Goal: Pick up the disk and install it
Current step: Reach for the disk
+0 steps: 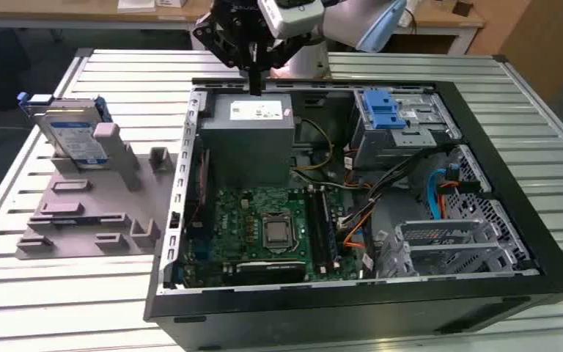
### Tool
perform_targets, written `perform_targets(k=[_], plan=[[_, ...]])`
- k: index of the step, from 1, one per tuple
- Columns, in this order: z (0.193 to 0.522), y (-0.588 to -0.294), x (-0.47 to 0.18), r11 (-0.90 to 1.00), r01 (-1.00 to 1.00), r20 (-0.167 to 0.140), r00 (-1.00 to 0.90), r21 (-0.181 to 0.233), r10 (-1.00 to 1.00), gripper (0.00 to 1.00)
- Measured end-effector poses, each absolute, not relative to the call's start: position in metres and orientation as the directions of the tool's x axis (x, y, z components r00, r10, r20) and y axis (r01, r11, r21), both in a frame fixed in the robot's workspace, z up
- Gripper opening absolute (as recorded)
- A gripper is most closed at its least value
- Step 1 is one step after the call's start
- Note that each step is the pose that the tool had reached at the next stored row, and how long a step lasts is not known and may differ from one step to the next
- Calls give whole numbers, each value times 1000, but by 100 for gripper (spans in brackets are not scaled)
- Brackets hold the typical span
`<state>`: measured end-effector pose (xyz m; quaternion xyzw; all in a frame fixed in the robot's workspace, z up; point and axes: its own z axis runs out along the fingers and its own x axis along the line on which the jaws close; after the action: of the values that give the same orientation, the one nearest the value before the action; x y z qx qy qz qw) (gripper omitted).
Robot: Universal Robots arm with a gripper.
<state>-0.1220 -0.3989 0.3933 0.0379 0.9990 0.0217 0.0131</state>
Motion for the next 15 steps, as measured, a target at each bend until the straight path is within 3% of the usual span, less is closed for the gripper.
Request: perform_targets(k=[15], plan=[[393,-397,-127,996,75,-24,-997,44,76,11]])
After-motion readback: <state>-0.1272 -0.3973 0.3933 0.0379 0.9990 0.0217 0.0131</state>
